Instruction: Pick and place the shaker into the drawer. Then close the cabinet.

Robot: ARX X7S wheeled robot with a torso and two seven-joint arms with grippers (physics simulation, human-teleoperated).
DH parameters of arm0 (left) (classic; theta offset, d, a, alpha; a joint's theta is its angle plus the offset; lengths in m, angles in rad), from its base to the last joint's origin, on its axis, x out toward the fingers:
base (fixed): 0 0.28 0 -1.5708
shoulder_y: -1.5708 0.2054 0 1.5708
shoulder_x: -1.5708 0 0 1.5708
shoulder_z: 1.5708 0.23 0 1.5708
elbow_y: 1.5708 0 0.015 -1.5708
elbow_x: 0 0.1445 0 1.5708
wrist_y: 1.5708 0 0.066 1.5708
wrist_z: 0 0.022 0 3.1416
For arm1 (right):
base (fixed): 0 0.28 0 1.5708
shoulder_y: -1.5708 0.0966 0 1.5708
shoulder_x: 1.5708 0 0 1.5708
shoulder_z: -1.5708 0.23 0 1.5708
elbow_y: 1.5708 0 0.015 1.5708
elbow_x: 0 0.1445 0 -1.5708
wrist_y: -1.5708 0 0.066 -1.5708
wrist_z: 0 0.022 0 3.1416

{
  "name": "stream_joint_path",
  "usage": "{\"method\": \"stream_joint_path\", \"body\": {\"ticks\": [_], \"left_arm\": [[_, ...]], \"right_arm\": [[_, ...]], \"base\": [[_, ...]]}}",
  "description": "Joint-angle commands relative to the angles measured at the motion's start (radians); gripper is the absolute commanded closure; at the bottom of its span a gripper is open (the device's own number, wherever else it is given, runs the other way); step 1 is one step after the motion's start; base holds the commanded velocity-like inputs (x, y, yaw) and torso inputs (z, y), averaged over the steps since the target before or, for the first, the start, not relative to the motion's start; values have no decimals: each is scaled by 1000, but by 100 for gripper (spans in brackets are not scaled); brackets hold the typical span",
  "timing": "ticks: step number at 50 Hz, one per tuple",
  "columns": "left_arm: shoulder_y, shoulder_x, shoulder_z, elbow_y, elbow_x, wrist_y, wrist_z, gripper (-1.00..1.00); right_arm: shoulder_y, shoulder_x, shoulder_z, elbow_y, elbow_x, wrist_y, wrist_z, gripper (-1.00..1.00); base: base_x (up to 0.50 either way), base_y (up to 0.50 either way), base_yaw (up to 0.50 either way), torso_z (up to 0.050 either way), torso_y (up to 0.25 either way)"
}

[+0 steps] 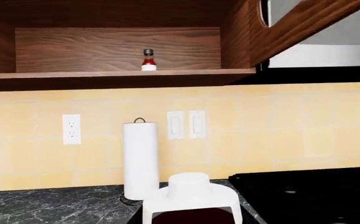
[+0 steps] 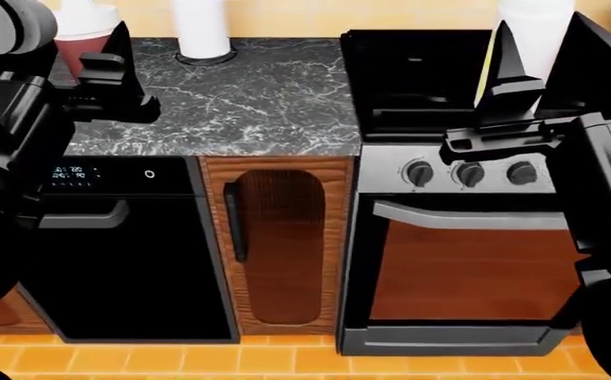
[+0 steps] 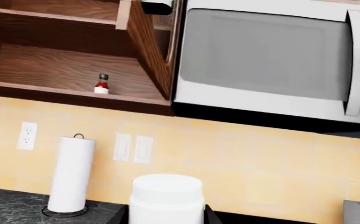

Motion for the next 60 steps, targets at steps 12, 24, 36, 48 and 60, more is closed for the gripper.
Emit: {"method": "stream_joint_path", "body": {"ticks": [12,24,36,48,60], "left_arm": [[-16,-4,3,0,-26,-4,-23,100],[-21,-8,2,2,-37,-4,-29,100],[-17,-13,8,-3,-36,6,-31,100],[-15,-17,11,-3,-42,9,-37,100],[-19,-20,18,-8,-45,13,-41,100]], "right_arm": [[7,9,15,-7,-5,-1,-2,100],[6,16,20,-11,1,-5,3,100],[-13,20,24,-13,-8,-18,-1,100],[-29,21,27,-13,-13,-31,-5,100],[-41,23,29,-10,-20,-42,-10,100]], "base": [[-76,-416,0,0,1],[-64,-385,0,0,0],[-62,-337,0,1,1],[-137,-268,0,0,0],[-166,-287,0,0,0]]}}
